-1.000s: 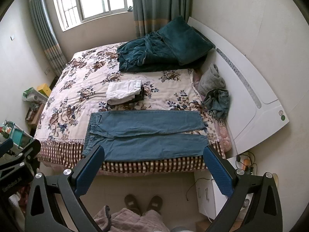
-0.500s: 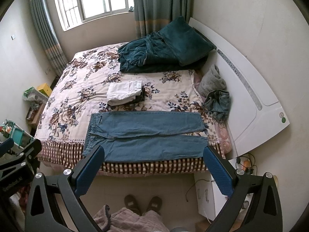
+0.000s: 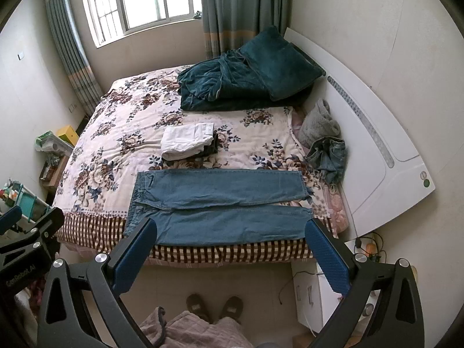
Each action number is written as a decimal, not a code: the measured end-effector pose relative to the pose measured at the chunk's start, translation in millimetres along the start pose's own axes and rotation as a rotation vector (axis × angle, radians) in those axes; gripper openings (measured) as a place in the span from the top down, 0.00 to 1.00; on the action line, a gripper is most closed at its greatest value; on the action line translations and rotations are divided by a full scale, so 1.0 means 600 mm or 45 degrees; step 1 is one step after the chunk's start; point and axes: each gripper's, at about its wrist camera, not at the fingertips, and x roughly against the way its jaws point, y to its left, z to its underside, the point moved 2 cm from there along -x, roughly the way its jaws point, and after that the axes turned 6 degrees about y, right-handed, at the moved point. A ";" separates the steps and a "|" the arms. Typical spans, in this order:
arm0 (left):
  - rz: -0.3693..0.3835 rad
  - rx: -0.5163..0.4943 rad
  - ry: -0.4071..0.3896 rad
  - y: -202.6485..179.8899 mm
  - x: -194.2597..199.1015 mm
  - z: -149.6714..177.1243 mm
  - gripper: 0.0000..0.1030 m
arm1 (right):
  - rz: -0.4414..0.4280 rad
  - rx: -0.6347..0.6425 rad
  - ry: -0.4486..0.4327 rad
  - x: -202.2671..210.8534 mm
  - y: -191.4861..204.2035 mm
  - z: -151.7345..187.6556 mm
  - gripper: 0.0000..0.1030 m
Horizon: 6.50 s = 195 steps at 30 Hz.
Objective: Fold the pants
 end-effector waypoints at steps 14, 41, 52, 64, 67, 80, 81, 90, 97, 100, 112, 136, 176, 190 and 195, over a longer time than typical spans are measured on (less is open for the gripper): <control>-0.003 0.000 -0.004 0.000 0.000 -0.004 0.00 | -0.008 0.006 0.002 0.004 -0.001 -0.009 0.00; -0.110 0.114 -0.064 -0.001 -0.033 -0.037 0.00 | -0.032 0.016 0.000 -0.041 -0.001 -0.023 0.00; -0.250 0.188 0.094 -0.008 -0.245 -0.059 0.00 | 0.035 -0.045 0.149 -0.284 -0.063 -0.083 0.00; -0.236 -0.061 0.377 -0.035 -0.602 -0.171 0.00 | 0.137 -0.028 0.454 -0.741 -0.064 -0.169 0.00; -0.241 -0.128 0.423 -0.045 -0.713 -0.214 0.00 | 0.200 0.011 0.545 -0.887 -0.052 -0.194 0.00; -0.292 -0.735 0.564 -0.208 -1.223 -0.248 0.00 | 0.336 0.541 0.912 -1.449 -0.003 -0.255 0.00; -0.284 -0.781 0.571 -0.218 -1.244 -0.244 0.00 | 0.328 0.574 0.945 -1.475 -0.006 -0.253 0.00; -0.073 -0.974 0.691 -0.234 -1.308 -0.237 0.00 | 0.100 0.750 1.109 -1.603 -0.013 -0.248 0.01; 0.170 -0.982 0.759 -0.238 -1.273 -0.258 0.60 | -0.044 0.704 1.011 -1.570 -0.008 -0.250 0.65; 0.146 -1.010 0.731 -0.257 -1.247 -0.258 0.79 | -0.062 0.617 0.983 -1.552 -0.021 -0.254 0.86; 0.079 -0.714 0.457 -0.172 -1.032 -0.306 0.96 | -0.109 0.388 0.777 -1.389 -0.087 -0.252 0.93; 0.120 0.187 1.036 -0.109 -0.987 0.201 0.90 | -0.075 0.547 1.078 -1.264 -0.005 0.174 0.68; 0.018 -0.303 0.802 -0.410 -0.958 0.040 0.12 | 0.041 -1.323 0.877 -1.045 -0.603 0.384 0.80; -0.058 0.035 0.818 -0.207 -0.938 0.057 0.12 | -0.216 -1.010 0.924 -1.038 -0.389 0.274 0.48; -0.151 0.232 0.799 -0.014 -0.934 0.075 0.12 | -0.397 -0.896 1.054 -1.072 -0.190 0.282 0.48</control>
